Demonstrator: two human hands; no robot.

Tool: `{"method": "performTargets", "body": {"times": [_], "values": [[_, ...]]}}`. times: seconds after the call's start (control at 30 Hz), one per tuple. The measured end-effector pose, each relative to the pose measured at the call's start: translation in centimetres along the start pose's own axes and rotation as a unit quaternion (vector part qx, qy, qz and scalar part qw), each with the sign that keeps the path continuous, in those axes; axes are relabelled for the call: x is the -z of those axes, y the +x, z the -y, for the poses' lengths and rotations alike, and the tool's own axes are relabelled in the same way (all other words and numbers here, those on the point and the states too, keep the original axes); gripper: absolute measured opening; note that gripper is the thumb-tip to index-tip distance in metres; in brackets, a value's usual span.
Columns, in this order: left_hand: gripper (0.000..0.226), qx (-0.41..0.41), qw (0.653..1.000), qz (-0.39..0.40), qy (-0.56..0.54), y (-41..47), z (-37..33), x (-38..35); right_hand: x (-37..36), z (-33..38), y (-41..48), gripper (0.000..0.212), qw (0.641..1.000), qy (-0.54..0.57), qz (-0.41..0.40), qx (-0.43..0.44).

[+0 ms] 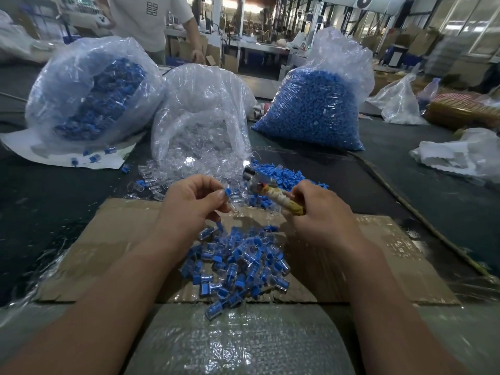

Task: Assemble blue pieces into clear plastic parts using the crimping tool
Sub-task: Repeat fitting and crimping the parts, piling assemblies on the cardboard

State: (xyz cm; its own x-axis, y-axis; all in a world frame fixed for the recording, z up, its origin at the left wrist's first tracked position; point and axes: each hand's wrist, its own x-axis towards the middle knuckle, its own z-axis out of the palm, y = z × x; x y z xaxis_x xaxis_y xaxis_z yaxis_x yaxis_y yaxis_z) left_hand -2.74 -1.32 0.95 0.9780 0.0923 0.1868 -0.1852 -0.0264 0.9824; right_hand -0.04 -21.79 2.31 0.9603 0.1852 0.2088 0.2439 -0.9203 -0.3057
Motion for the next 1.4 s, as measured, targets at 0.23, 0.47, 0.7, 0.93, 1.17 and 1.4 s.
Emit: {"method": "performTargets", "body": {"times": [0.23,0.47,0.7,0.93,1.17,1.4], "values": [[0.018,-0.065,0.996,-0.052,0.035,-0.1,-0.2,-0.1,0.0,1.6,-0.7,0.023,0.991,0.106,-0.006,0.081],[0.019,-0.084,0.994,-0.055,0.037,-0.2,-0.2,-0.1,0.2,1.8,-0.8,0.023,0.990,0.112,0.030,0.082],[0.020,-0.089,0.994,-0.047,0.039,-0.1,-0.4,-0.2,0.2,1.7,-0.8,0.022,0.990,0.105,0.047,0.085],[0.023,-0.103,0.991,-0.041,0.071,-0.2,-0.1,-0.2,0.3,1.7,-0.8,0.027,0.993,0.062,0.045,0.094],[0.023,-0.107,0.988,-0.050,0.104,-0.5,-0.1,-0.2,0.5,2.0,-0.9,0.029,0.994,0.065,0.050,0.079],[0.023,-0.102,0.989,-0.060,0.088,-0.3,-0.2,-0.2,0.1,2.1,-0.8,0.027,0.996,0.037,0.024,0.080]]}}
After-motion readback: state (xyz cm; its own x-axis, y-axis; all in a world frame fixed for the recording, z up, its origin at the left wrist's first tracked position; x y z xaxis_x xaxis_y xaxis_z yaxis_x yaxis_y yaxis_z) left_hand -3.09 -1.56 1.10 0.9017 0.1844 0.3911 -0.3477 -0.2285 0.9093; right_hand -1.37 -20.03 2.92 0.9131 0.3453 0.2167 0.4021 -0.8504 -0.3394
